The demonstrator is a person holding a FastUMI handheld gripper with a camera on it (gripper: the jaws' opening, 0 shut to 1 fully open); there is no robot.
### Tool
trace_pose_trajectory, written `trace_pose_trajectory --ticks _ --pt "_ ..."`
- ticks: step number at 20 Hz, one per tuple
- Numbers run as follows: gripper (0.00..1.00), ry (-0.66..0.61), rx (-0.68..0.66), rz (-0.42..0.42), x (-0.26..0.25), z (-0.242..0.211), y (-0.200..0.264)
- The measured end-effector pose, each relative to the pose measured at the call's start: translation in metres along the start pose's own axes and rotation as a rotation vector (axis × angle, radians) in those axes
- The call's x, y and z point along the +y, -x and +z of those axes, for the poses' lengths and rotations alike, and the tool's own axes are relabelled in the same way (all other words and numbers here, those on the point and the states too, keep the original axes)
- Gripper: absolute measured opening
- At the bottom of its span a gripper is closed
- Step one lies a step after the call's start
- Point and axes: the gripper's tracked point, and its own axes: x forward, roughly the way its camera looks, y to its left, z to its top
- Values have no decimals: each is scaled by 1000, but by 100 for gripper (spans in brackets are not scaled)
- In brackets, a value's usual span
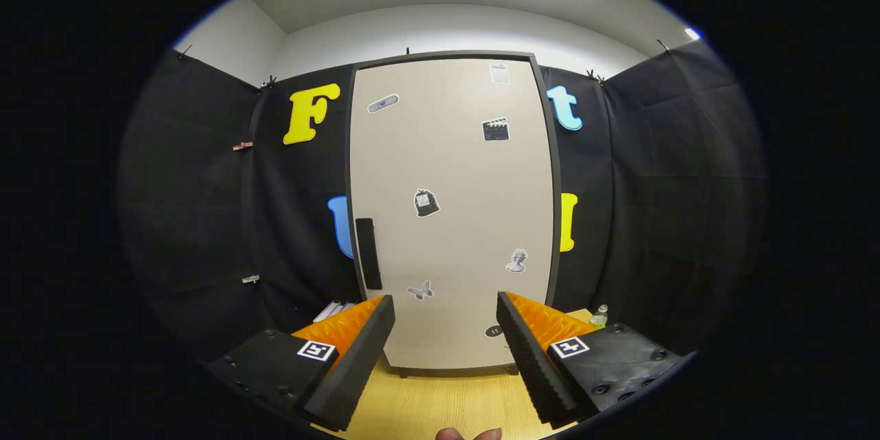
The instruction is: Open the shoe cabinet door, grab the shoes and put them into the shoe cabinet, then close the shoe cabinet door.
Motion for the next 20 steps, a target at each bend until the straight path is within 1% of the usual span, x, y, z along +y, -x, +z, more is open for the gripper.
trace_pose_trajectory --ticks 20 --pt "97 -4 -5 -3 1 1 1"
